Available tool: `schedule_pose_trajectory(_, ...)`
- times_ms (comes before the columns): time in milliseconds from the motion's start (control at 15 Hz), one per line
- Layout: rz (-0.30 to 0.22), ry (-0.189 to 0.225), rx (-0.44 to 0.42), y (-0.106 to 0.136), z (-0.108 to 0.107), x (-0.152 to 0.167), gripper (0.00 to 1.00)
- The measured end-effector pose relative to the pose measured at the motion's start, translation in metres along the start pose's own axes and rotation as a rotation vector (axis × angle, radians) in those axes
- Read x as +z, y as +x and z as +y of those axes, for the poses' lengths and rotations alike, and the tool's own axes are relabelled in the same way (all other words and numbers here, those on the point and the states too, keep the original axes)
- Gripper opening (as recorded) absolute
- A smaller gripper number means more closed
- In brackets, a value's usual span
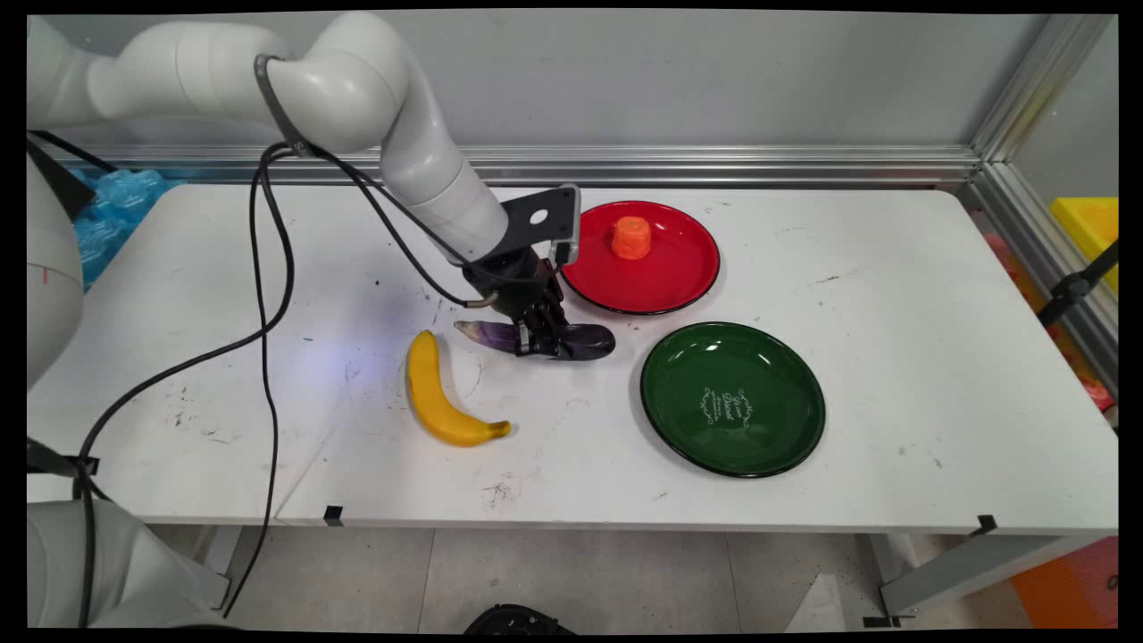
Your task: Place the picked object on the table
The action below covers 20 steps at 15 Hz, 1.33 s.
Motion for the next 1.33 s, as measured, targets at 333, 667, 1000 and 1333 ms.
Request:
schedule_pose_trajectory(333,0.018,0.002,0.007,-0.008,0.001,0.012,0.0)
schedule_pose_trajectory(667,0.039,0.0,0.03,-0.011,-0.002,0.021,0.0)
schedule_pose_trajectory(1000,0.058,-0.005,0.052,-0.01,-0.004,0.027,1.0)
schedule_pose_trajectory(1333,0.069,-0.009,0.069,-0.006,-0.009,0.029,1.0)
